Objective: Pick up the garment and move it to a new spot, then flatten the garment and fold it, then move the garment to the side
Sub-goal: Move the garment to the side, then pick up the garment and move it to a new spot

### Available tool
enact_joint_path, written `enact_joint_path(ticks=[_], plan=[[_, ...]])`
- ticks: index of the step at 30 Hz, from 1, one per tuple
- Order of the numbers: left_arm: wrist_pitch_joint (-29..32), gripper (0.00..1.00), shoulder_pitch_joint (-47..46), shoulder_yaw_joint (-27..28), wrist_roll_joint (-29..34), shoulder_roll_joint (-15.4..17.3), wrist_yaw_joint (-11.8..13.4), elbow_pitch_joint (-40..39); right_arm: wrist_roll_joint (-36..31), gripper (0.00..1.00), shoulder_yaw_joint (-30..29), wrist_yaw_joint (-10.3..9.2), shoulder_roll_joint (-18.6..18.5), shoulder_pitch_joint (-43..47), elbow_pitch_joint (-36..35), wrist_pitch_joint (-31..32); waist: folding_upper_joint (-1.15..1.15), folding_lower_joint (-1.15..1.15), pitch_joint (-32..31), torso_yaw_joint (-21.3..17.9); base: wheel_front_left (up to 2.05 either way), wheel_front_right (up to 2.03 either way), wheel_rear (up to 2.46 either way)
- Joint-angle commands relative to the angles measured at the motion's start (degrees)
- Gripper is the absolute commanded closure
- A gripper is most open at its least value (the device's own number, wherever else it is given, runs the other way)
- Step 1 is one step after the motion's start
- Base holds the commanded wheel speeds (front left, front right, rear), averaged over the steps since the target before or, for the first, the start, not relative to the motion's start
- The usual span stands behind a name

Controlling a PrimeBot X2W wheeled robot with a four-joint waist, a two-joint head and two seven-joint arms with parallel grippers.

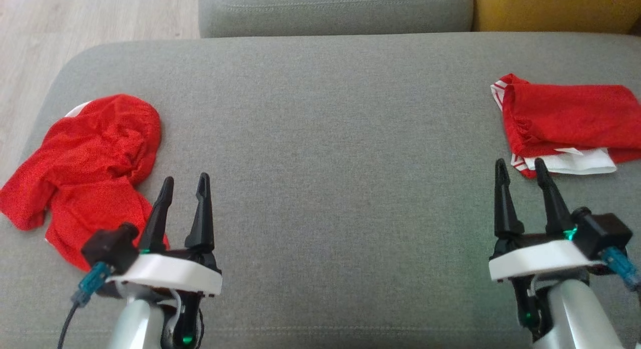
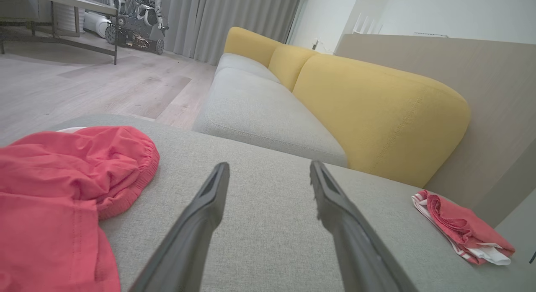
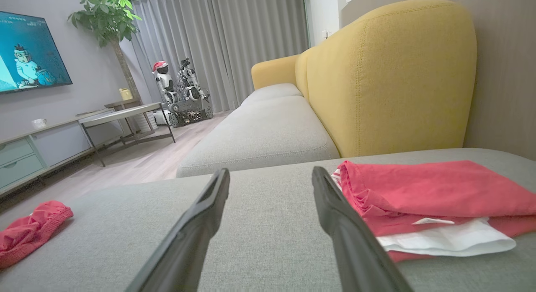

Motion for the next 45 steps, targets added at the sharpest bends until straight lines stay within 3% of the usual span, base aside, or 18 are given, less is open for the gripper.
enact_joint_path(ticks=[1, 29, 38, 45], plan=[[-0.3, 0.00, -1.2, 1.6, 0.3, 0.5, 0.5, -2.2, -1.0, 0.00, 1.4, 0.37, 0.1, -0.9, -2.1, -0.9, 0.00, 0.01, -0.2, -0.1, 0.00, 0.00, 0.00], [-0.3, 0.00, -0.7, 0.6, 0.0, 0.5, 1.1, -2.6, -0.8, 0.00, 1.7, 0.37, 0.2, 0.2, -2.5, -1.2, 0.00, 0.01, -0.5, 0.2, 0.00, 0.00, 0.00], [-0.3, 0.00, -2.0, 1.7, -0.2, 0.5, 1.8, -3.1, -0.8, 0.00, 4.2, 0.37, 0.2, -0.5, -2.0, -1.2, 0.00, 0.01, 0.8, 5.6, 0.00, 0.00, 0.00], [-0.3, 0.00, -2.7, 2.5, -0.3, 0.5, 1.8, -3.6, -0.7, 0.00, 6.0, 0.37, 0.2, -1.3, -1.1, -1.2, 0.00, 0.01, 1.8, 12.6, 0.00, 0.00, 0.00]])
